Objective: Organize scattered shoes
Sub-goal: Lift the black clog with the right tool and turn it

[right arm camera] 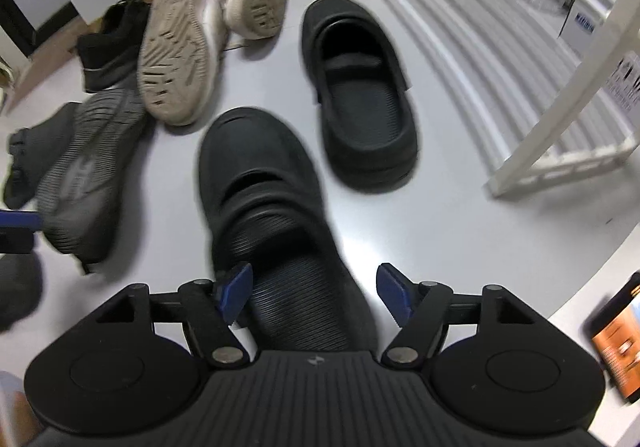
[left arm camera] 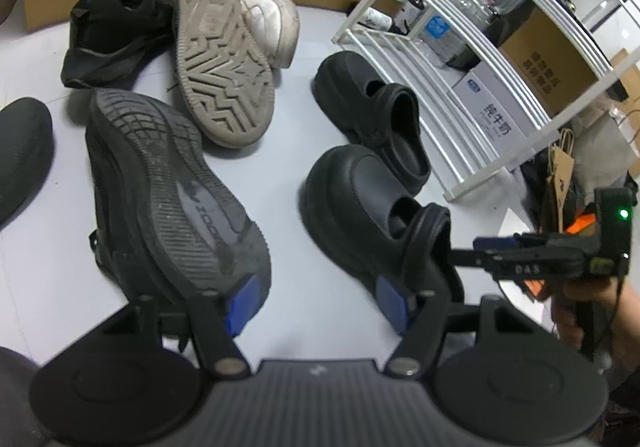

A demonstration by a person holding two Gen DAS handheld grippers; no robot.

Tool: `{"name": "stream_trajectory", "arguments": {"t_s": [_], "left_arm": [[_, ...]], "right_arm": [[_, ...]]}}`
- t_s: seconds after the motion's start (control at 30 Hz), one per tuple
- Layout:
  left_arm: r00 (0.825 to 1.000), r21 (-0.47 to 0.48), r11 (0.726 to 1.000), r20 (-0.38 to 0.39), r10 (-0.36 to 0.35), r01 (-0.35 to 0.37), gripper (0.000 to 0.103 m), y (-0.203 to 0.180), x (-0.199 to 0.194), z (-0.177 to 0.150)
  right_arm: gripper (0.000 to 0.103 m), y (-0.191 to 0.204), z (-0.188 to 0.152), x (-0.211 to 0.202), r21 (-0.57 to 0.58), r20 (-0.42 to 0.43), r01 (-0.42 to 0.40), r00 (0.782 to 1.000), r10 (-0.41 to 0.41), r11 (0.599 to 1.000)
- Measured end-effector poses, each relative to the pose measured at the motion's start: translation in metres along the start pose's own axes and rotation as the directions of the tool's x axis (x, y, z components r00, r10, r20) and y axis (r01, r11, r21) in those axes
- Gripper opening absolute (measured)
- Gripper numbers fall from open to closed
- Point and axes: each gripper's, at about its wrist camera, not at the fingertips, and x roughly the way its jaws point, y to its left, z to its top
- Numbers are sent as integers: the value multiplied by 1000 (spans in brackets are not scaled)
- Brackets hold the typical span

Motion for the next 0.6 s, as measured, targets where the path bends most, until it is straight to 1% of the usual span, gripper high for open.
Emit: {"name": "stream_trajectory", "arguments": {"t_s": [0.03, 0.1, 0.2, 0.27, 0.37, 0.43, 0.53, 0.6], "left_arm": [[1000, -5, 1000, -2, -2, 1, 69, 0, 0, 0], [1000, -3, 1000, -1, -5, 5, 69, -1, 0, 0], [1000, 3, 1000, 0, -7, 7, 69, -2, 0, 0], [1000, -1, 1000, -3, -8, 8, 69, -2, 1, 0], [1000, -13, 1000, -5, -10, 10, 70, 0, 1, 0], [1000, -15, 1000, -4, -9, 9, 70, 0, 1, 0], [1000, -17, 1000, 1, -9, 9, 70, 1, -1, 0], [1000, -22, 1000, 0, -13, 13, 70, 1, 0, 0]], "right_arm": [[81, 4, 0, 1, 2, -5, -11, 1000, 11, 1000], [84, 15, -1, 4, 6, -20, -41, 999, 41, 999], [85, 32, -2, 9, 3, -39, -80, 996, 80, 997], [84, 41, -4, 13, -29, -44, -85, 995, 84, 996], [82, 48, -6, 23, -89, -42, -52, 998, 49, 995], [72, 46, -8, 29, -108, -53, -19, 998, 14, 994], [71, 40, -11, 36, -128, -65, 26, 997, -35, 991], [71, 31, -12, 32, -114, -60, 45, 997, -52, 992]]}}
